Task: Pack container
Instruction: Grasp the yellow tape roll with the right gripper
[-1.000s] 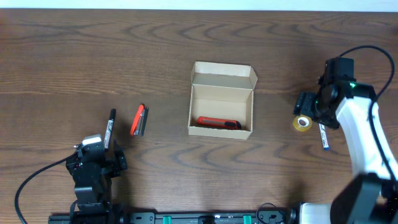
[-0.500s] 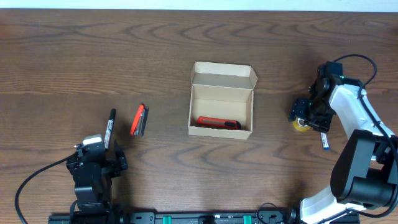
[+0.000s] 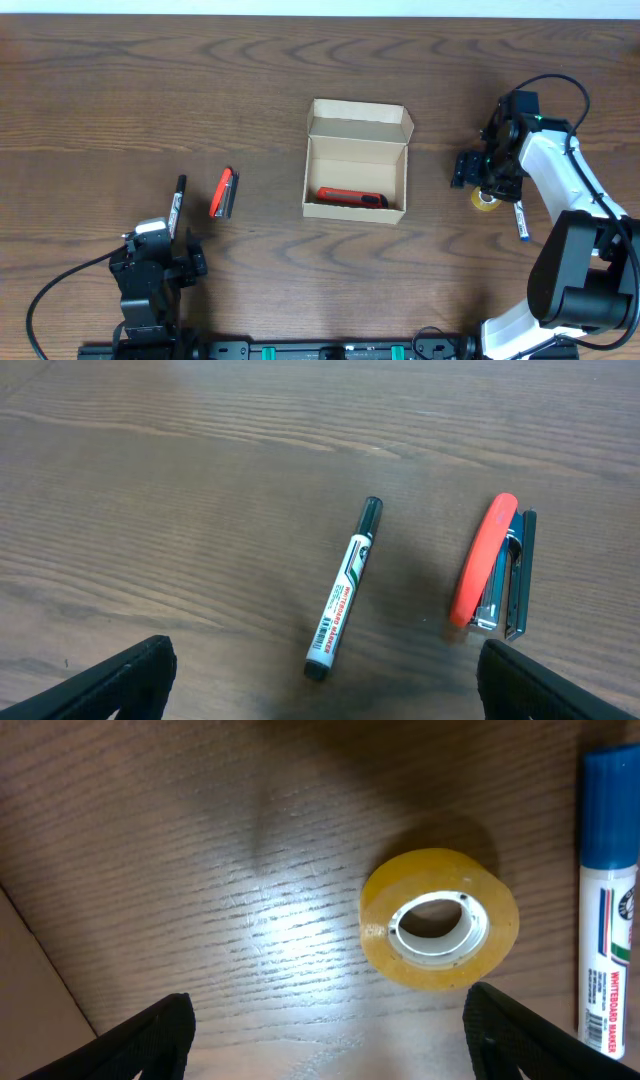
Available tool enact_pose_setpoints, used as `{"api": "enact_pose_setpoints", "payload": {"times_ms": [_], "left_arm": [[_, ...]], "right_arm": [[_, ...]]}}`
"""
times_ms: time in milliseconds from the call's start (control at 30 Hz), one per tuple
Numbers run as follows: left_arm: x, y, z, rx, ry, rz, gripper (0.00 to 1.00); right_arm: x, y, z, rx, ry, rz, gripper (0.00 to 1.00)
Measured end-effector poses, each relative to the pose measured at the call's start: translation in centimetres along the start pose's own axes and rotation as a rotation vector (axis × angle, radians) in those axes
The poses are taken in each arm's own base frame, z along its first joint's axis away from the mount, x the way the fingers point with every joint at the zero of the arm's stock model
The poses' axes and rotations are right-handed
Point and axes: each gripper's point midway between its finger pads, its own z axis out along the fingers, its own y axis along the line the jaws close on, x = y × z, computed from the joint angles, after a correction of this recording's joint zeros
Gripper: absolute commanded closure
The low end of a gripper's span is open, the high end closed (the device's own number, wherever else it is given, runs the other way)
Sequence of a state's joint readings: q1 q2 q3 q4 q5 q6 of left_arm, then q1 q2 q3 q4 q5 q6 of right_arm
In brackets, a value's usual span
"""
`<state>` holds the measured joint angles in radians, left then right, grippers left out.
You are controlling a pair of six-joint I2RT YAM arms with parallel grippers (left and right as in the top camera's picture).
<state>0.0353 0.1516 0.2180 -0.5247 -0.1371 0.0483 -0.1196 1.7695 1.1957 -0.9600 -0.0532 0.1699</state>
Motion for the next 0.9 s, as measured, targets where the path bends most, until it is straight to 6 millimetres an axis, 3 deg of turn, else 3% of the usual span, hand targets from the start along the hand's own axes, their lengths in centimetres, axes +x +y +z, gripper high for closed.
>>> {"api": "enact_pose_setpoints", "payload": {"times_ms": [433, 900], "left_arm": [[0.0, 0.0, 0.0, 0.0, 0.0, 0.0, 0.05], [0.0, 0.0, 0.0, 0.003, 0.001, 0.0, 0.05]], "right_arm": [[-1.0, 0.2, 0.1, -0.007, -0.044, -0.018, 0.21], [0.7, -0.3, 3.1, -0.004, -0.029, -0.022, 0.21]]}}
